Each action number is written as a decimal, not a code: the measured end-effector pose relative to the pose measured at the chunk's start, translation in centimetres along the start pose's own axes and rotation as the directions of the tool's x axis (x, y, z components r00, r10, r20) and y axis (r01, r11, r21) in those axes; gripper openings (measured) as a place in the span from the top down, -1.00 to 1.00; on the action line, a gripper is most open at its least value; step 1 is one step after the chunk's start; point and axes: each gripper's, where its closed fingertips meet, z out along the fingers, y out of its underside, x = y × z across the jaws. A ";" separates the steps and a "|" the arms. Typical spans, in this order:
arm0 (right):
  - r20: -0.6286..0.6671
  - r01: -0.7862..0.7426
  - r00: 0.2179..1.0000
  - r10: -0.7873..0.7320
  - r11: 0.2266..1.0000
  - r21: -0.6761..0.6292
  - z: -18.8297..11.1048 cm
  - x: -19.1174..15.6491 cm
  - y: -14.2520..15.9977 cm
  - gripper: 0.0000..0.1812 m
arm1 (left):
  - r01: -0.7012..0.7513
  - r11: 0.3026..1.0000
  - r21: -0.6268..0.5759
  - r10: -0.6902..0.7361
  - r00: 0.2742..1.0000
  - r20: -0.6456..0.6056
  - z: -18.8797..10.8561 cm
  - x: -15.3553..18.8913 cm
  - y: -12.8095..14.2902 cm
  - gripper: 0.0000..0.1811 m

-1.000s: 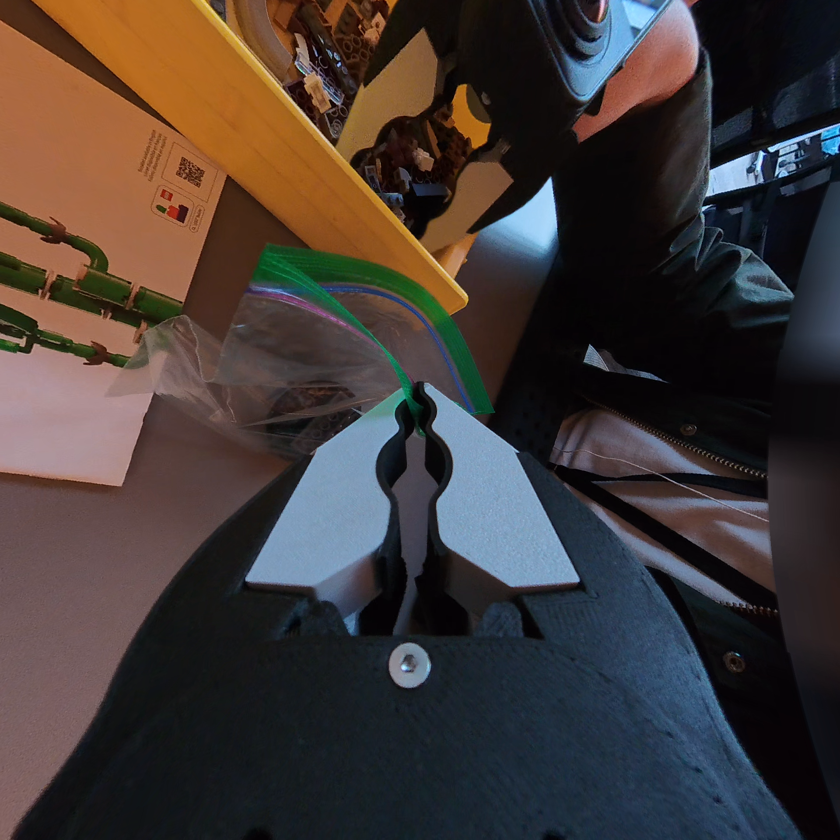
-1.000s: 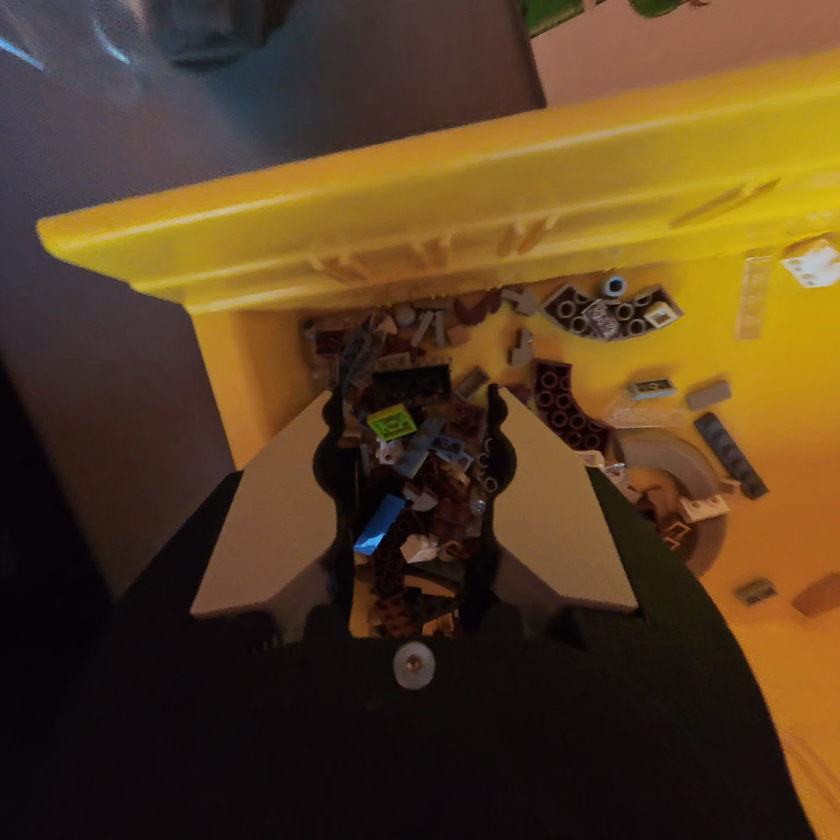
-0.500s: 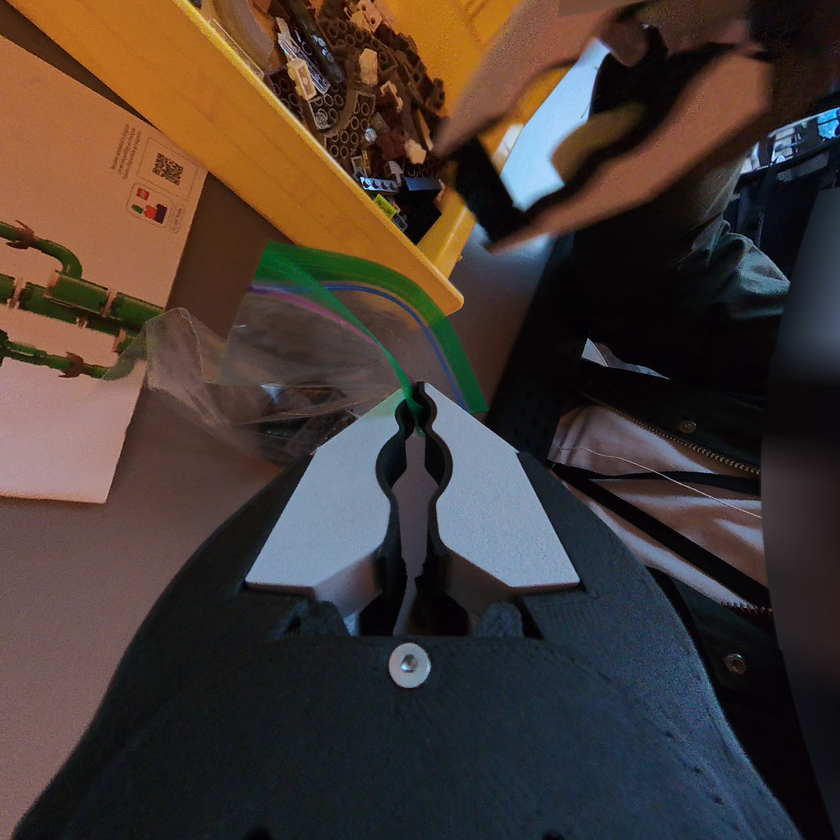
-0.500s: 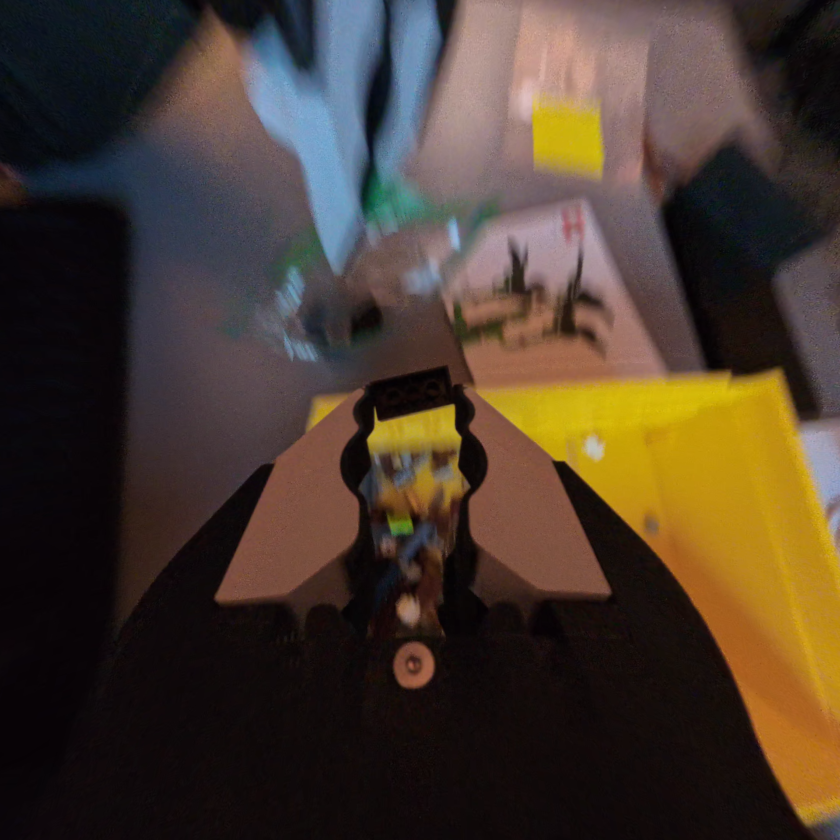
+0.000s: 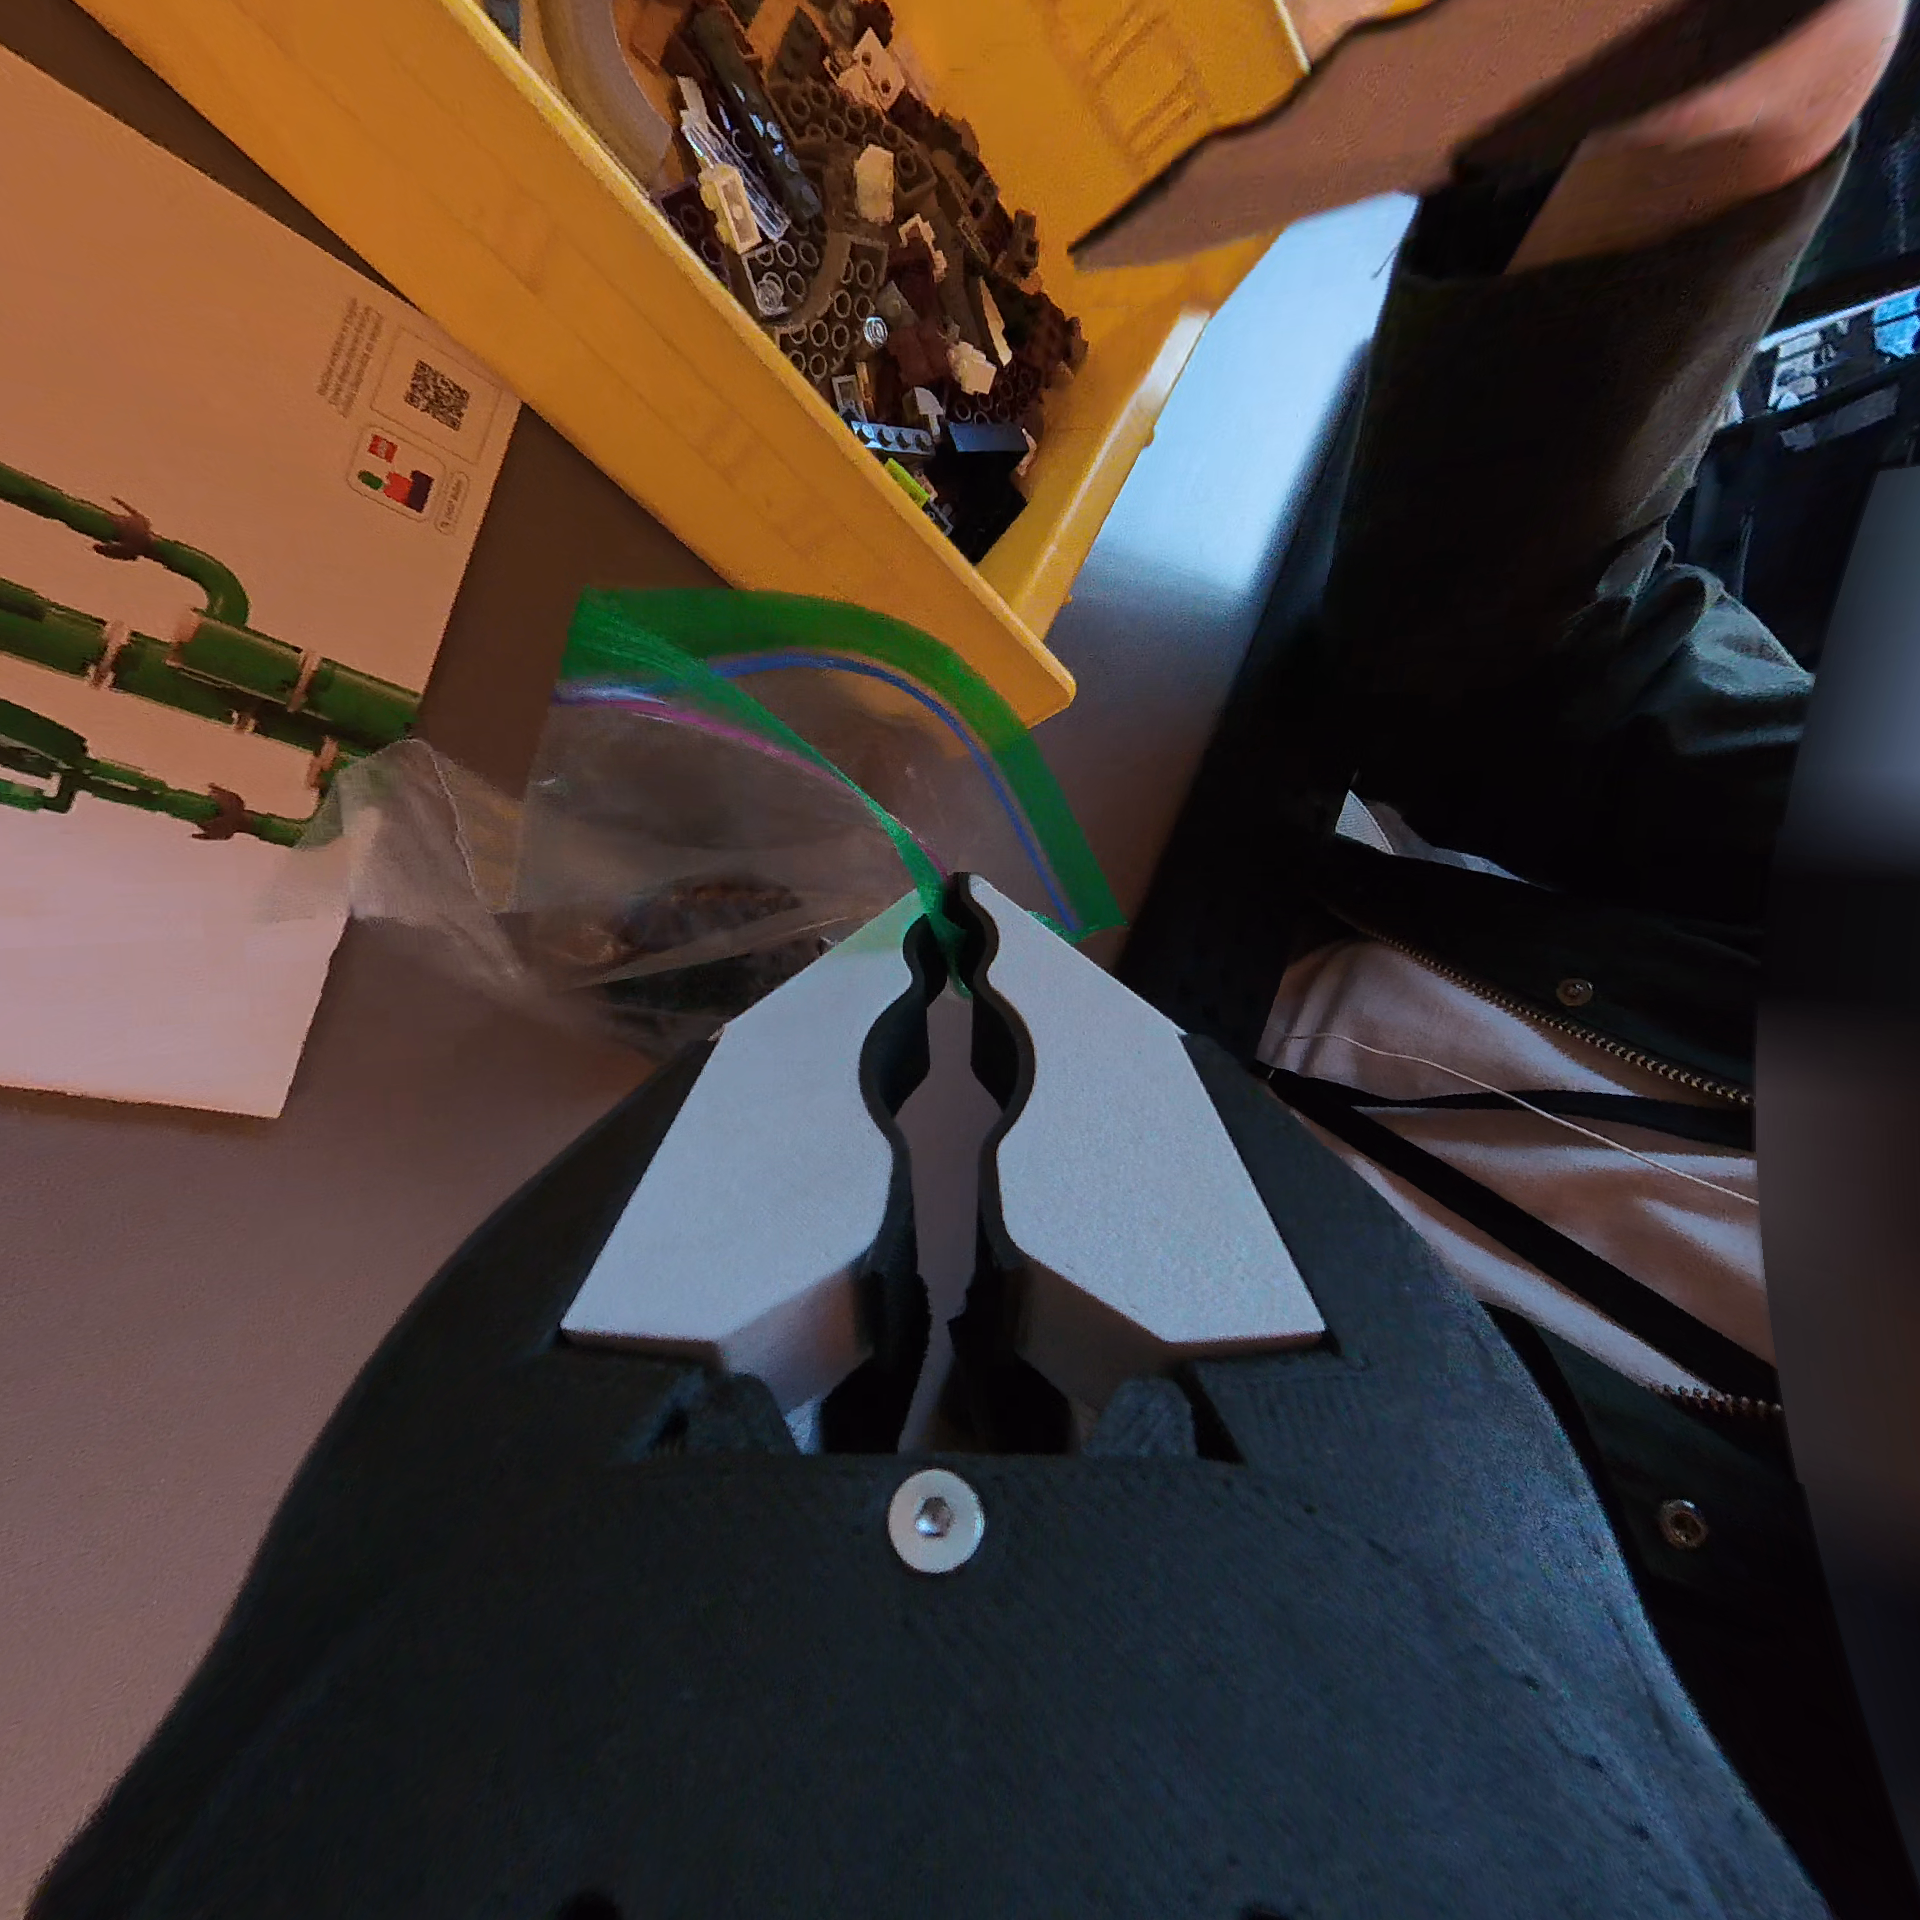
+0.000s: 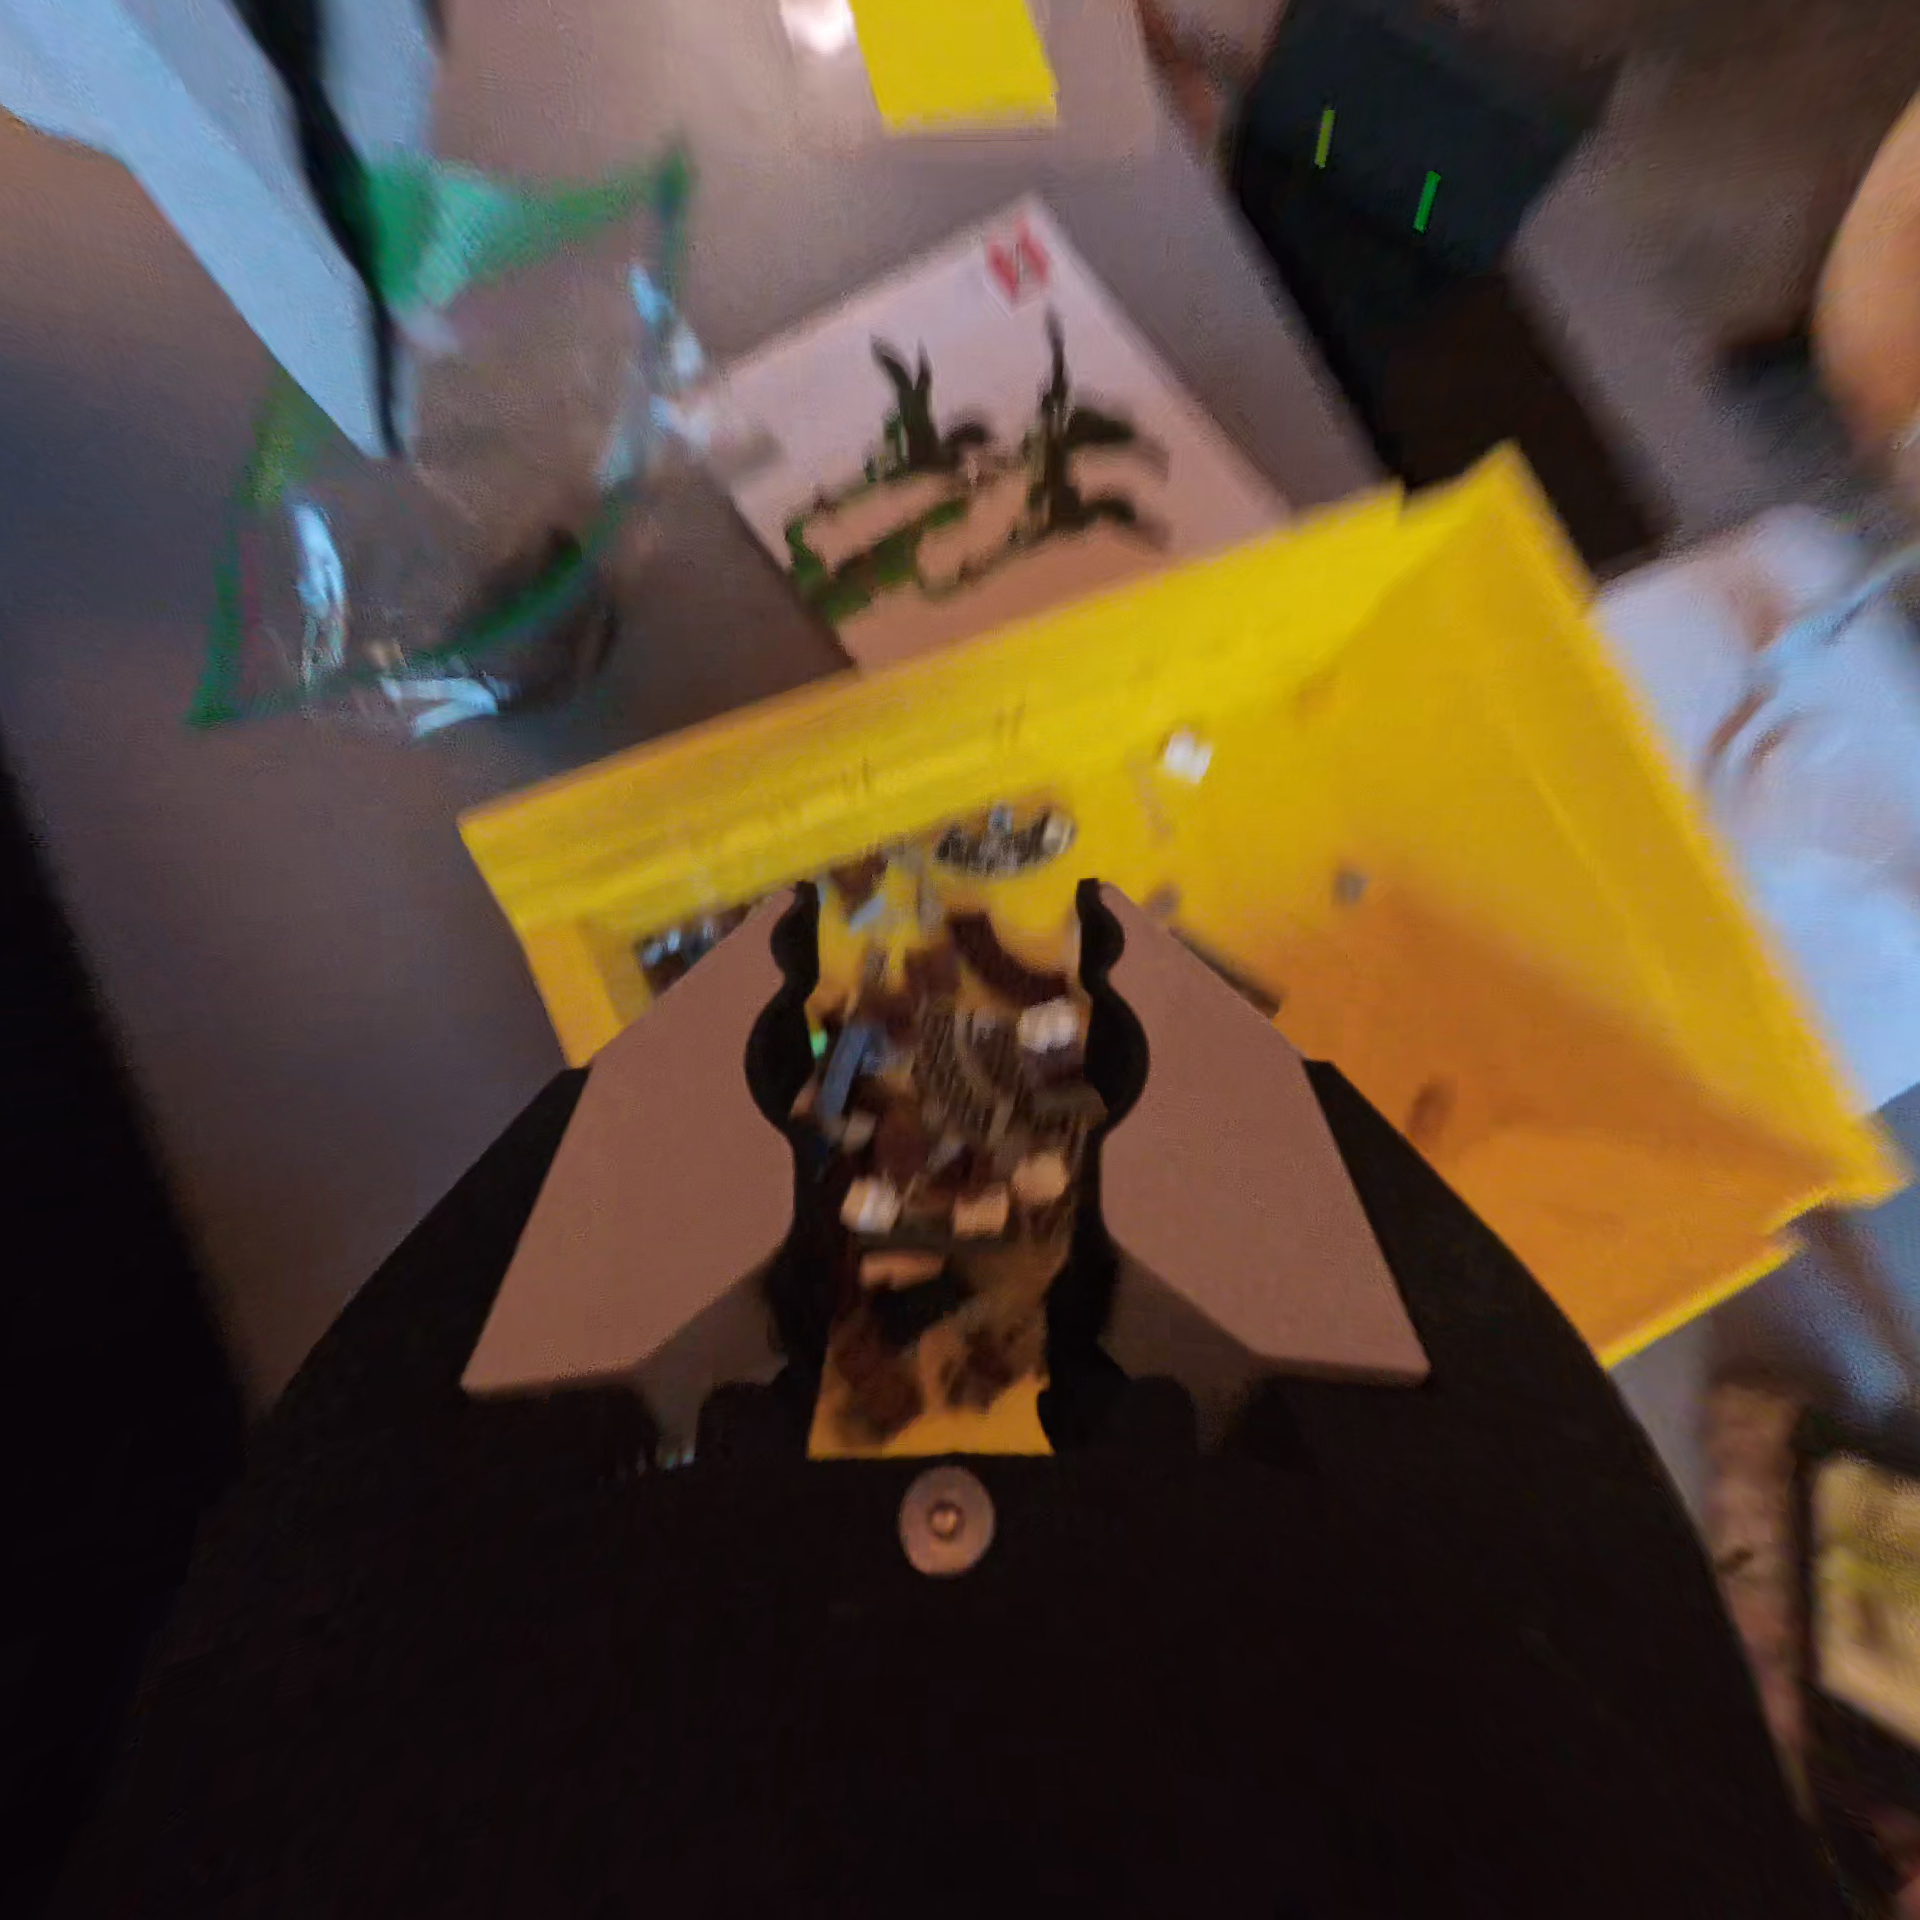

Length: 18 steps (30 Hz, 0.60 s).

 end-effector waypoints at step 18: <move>-0.005 0.019 1.000 -0.026 0.860 -0.509 7.5 1.6 10.9 0.50 | -0.008 1.000 -0.029 0.008 1.000 -0.002 0.7 0.2 0.3 1.00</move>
